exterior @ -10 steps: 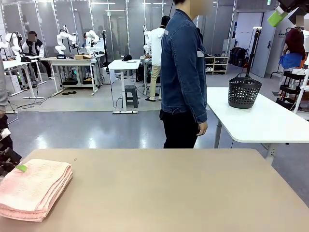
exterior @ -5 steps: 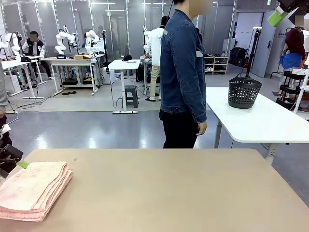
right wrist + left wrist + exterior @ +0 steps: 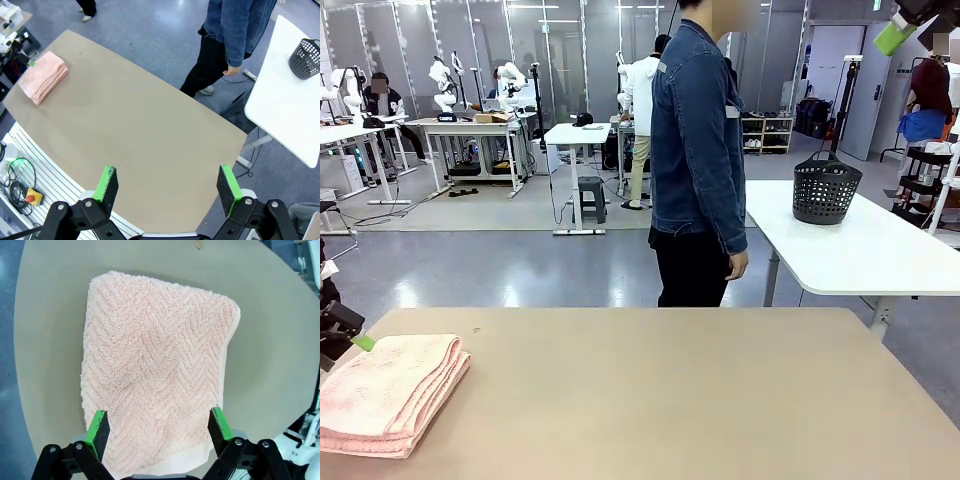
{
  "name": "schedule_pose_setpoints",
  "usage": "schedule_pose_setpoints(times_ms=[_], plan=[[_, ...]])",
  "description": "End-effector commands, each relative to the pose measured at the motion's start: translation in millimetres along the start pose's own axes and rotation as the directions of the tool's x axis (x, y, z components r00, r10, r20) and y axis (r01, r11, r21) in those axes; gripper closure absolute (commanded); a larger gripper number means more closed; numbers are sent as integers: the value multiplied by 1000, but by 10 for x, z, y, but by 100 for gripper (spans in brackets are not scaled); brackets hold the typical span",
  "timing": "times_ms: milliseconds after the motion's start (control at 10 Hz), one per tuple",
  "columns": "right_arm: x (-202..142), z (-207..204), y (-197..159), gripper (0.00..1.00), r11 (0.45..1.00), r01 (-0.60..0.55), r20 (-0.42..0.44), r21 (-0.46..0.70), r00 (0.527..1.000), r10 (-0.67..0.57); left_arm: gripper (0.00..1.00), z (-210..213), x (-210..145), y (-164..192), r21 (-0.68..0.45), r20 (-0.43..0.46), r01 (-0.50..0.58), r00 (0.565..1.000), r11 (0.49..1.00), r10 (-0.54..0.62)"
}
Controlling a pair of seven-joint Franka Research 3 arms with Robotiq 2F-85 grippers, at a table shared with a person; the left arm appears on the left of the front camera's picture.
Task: Fold the towel.
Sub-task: Pick up the 100 cm Hotel Towel and place it on the left side of the table.
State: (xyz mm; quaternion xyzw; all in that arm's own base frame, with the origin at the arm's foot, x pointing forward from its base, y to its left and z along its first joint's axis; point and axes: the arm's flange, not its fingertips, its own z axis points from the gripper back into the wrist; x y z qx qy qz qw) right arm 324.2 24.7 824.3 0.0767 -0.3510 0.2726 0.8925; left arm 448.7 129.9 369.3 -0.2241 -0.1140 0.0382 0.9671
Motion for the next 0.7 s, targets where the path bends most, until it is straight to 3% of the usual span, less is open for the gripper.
schedule_pose_setpoints(times_ms=[0, 600], plan=[[9, 11, 0, 0, 1000, 4, -9, -1, 1000, -4, 0, 10, 59, 8, -4, -5, 10, 1000, 1000, -10], [9, 11, 0, 0, 1000, 4, -9, -1, 1000, -4, 0, 10, 59, 8, -4, -5, 10, 1000, 1000, -10]])
